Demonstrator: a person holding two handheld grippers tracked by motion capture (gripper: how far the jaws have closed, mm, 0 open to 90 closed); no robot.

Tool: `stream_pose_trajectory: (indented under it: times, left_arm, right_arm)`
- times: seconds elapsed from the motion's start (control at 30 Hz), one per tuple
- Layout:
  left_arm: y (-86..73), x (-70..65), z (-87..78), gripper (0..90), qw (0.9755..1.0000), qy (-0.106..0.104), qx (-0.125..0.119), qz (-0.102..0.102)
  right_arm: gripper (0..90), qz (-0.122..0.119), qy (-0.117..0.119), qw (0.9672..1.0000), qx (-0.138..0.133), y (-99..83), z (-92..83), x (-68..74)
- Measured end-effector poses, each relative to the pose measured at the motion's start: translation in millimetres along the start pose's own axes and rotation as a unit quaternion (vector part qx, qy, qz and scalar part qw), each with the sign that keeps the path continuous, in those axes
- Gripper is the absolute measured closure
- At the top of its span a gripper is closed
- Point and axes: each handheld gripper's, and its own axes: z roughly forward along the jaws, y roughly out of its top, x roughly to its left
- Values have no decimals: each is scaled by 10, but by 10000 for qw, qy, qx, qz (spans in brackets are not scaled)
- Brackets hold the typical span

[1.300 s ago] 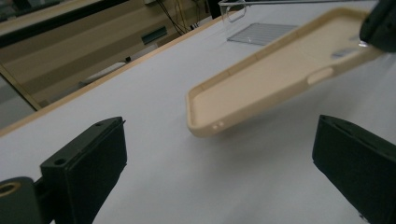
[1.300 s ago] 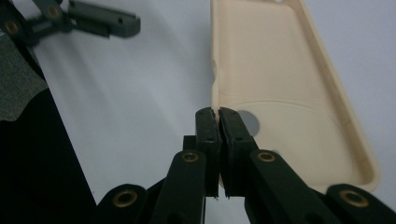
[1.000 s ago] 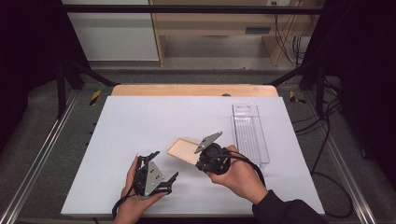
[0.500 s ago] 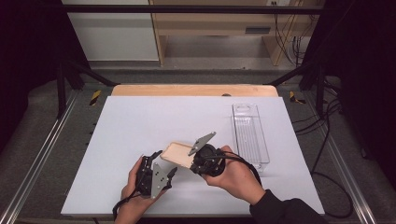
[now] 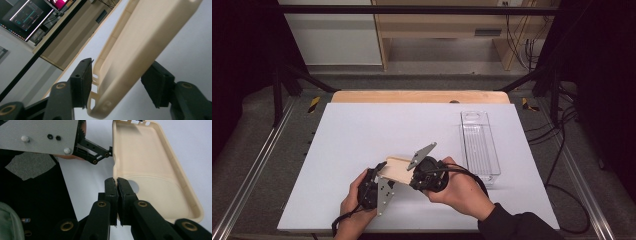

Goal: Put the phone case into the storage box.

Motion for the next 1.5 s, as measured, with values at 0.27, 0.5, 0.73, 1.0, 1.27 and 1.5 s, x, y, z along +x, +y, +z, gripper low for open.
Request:
stream_pose_trajectory:
  times: [0.27, 0.5, 0.73, 1.0, 1.27, 1.5]
  left_arm:
    - [-11, 25, -19, 679, 10000, -57, -1, -17]
    - [-16, 17, -31, 781, 9995, -171, 222, 167]
    - [16, -45, 5, 856, 9980, -494, 319, 240]
    - [28, -56, -7, 856, 9980, -524, 294, 175]
    - [-3, 18, -49, 855, 9989, -284, 366, -39]
    - [-60, 118, -74, 855, 9967, -311, 308, -681]
  right_arm:
    - [875, -50, 92, 9999, 50, 31, -5, 15]
    - [865, 27, 135, 9999, -100, 42, -12, -43]
    - [656, 80, 27, 9967, -812, 76, -83, -173]
    - [312, 239, -369, 9834, -1759, -19, -225, -305]
    - [86, 766, -799, 9640, -2418, -67, -354, -436]
    - [61, 922, -779, 9474, -2964, -208, -379, -403]
